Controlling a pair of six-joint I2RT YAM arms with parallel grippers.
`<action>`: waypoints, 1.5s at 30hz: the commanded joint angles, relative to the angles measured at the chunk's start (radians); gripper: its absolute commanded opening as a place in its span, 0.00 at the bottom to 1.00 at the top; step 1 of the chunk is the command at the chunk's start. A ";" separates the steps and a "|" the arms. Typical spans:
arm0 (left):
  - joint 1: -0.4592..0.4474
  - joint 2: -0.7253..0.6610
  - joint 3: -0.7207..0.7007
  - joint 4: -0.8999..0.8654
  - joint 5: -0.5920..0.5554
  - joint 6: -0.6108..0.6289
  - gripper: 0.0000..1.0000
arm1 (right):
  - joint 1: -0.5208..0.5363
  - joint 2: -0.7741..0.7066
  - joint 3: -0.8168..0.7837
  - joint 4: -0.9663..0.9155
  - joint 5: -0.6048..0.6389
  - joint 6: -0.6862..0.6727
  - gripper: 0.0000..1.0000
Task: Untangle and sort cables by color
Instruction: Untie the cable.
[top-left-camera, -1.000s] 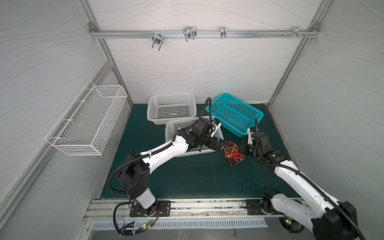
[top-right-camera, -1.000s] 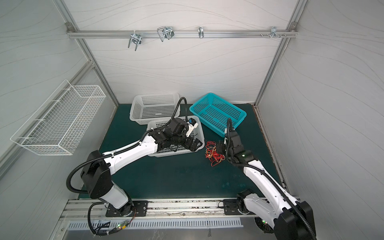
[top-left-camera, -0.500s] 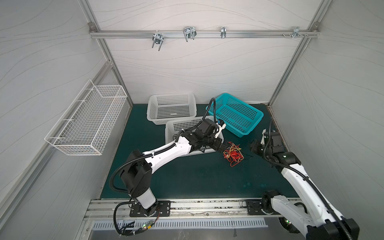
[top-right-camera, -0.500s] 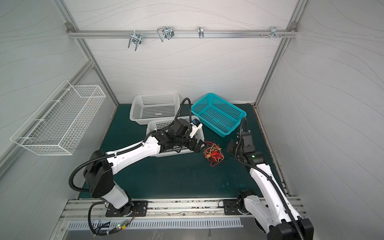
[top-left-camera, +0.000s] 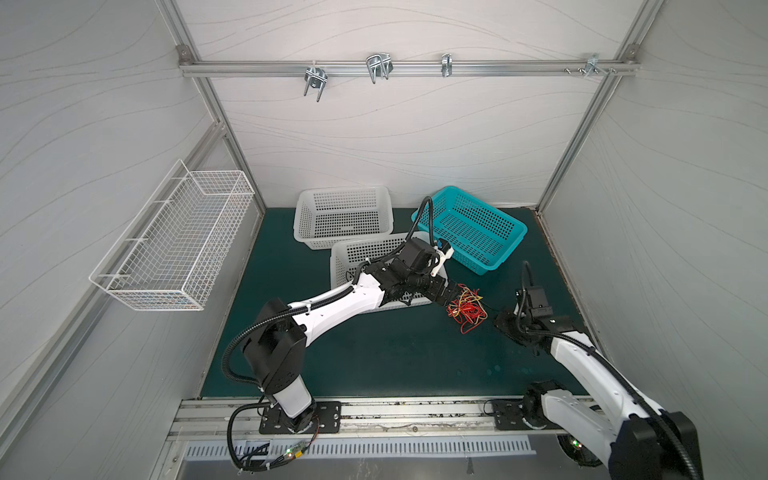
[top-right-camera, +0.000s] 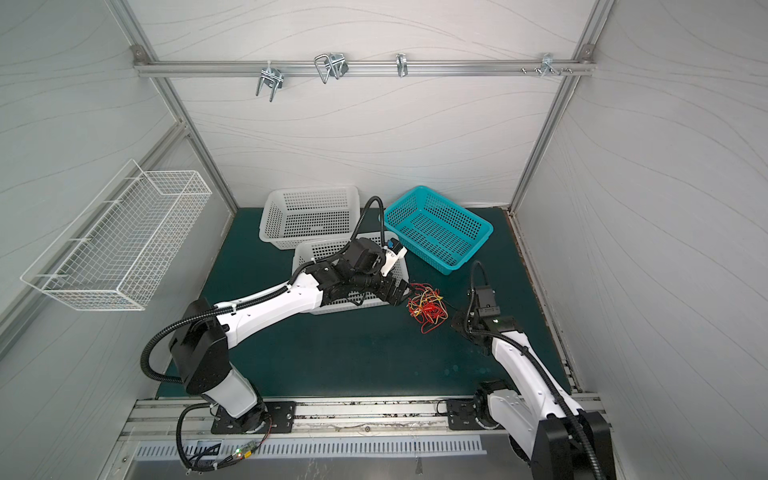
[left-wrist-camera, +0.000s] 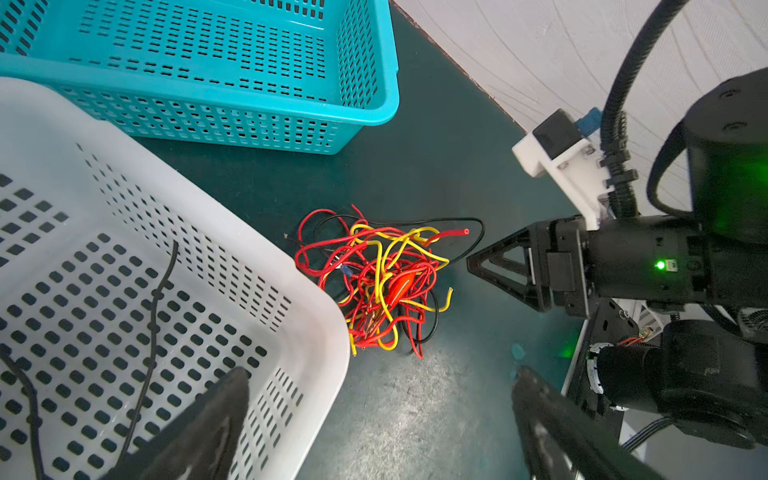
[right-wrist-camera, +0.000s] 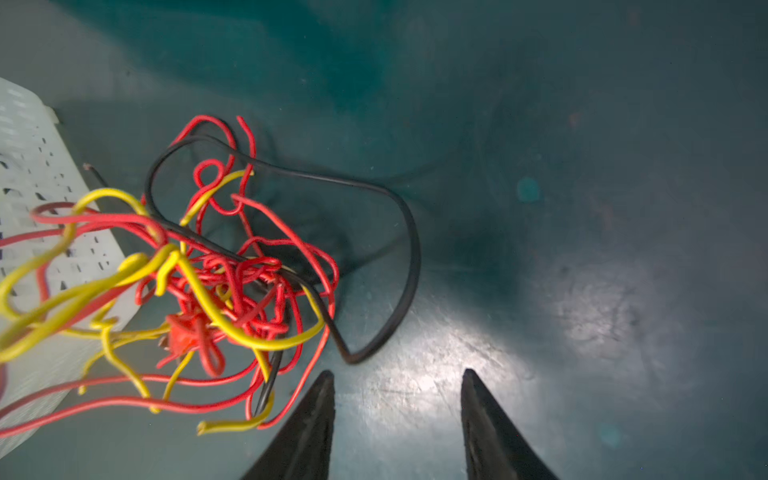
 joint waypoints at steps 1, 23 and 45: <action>-0.004 0.012 0.027 0.044 0.017 0.011 0.99 | -0.005 0.015 -0.033 0.142 -0.028 0.035 0.47; -0.006 0.018 0.038 0.055 0.040 0.019 0.99 | 0.083 -0.127 0.187 0.028 0.130 -0.207 0.00; -0.017 -0.048 0.057 0.232 0.089 0.120 1.00 | 0.136 -0.075 0.591 0.143 -0.291 -0.368 0.00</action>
